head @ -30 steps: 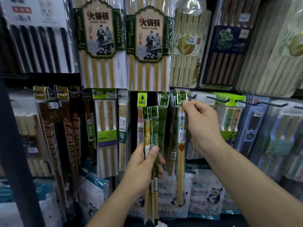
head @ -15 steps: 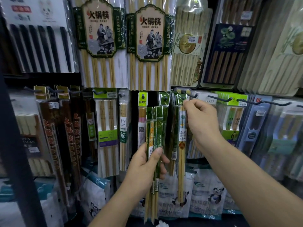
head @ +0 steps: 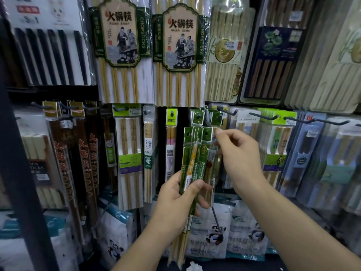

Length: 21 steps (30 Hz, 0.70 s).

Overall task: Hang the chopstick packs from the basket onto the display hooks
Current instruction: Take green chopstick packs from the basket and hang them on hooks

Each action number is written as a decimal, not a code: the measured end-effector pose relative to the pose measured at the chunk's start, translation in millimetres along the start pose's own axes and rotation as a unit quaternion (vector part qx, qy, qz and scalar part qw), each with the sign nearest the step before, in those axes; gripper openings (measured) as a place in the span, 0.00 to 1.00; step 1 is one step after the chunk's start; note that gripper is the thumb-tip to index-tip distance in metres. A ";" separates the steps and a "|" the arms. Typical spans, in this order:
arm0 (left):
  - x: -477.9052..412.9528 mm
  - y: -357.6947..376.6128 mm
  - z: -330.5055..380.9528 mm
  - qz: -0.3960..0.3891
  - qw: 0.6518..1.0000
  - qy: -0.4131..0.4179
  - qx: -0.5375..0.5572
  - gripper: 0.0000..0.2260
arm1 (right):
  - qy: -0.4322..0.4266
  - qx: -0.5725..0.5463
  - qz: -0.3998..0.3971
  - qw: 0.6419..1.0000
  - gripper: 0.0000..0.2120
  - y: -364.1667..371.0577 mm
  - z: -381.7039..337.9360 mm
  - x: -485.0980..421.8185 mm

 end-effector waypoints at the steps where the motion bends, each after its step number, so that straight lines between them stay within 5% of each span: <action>1: -0.3 0.9 -0.3 -0.002 1.000 -0.001 0.006 0.05 | -0.006 -0.010 -0.025 1.000 0.11 4.5 -6.2 5.5; 14: -2.5 0.9 -3.2 0.005 1.000 0.001 0.021 0.05 | -0.006 -0.050 -0.060 0.997 0.06 15.2 -13.4 21.5; 21: -4.5 -7.2 -5.2 0.036 0.999 0.001 0.038 0.07 | 0.028 -0.048 0.024 0.998 0.11 -0.6 -9.6 -9.9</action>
Point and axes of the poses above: each hand's wrist, its own x-axis away from the middle knuckle, its own y-axis out of the palm, z = x × y, the point moved 7 cm from there along -x, towards the middle knuckle, and after that the axes turned 15 degrees about -y, right-handed, at the moved point
